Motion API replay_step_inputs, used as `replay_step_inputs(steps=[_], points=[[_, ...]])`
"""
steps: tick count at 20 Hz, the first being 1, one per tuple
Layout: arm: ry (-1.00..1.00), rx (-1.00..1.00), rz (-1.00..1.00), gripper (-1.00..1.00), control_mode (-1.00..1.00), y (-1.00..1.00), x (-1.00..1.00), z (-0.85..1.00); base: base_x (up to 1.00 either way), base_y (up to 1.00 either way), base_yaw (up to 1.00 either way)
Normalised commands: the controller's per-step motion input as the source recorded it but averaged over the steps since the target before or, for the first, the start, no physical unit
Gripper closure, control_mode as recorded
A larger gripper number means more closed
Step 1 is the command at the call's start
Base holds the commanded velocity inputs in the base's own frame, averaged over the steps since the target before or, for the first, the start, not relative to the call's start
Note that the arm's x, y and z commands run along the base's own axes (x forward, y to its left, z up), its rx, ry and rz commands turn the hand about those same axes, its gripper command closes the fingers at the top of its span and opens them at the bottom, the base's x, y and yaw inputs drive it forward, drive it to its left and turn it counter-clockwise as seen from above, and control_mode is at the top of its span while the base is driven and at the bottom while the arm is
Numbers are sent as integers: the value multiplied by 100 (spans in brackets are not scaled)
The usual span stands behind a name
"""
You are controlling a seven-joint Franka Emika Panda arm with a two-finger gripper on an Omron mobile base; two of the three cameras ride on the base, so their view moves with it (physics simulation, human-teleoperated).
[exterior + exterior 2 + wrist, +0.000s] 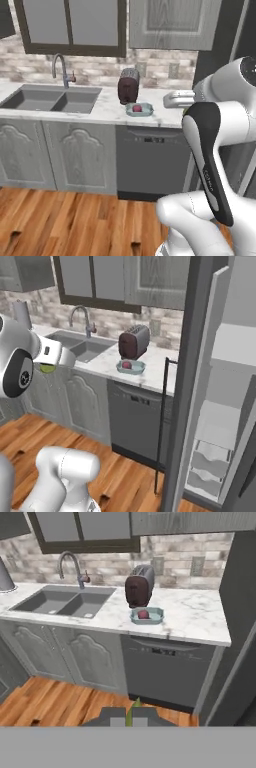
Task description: Take the onion and lemon wedge out of the freezer and place them in the tupperware container on the counter. Then put the tupperware containing the vegetables back in the freezer.
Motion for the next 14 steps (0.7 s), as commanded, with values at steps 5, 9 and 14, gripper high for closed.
replay_step_inputs(steps=[5, 9, 14], points=[[0, 0, 0, 100, 100, 0, 0, 0, 84, 33, -21], [0, 0, 0, 100, 100, 0, 0, 0, 88, 26, -24], [0, 0, 0, 100, 100, 0, 0, 0, 61, 12, -24]])
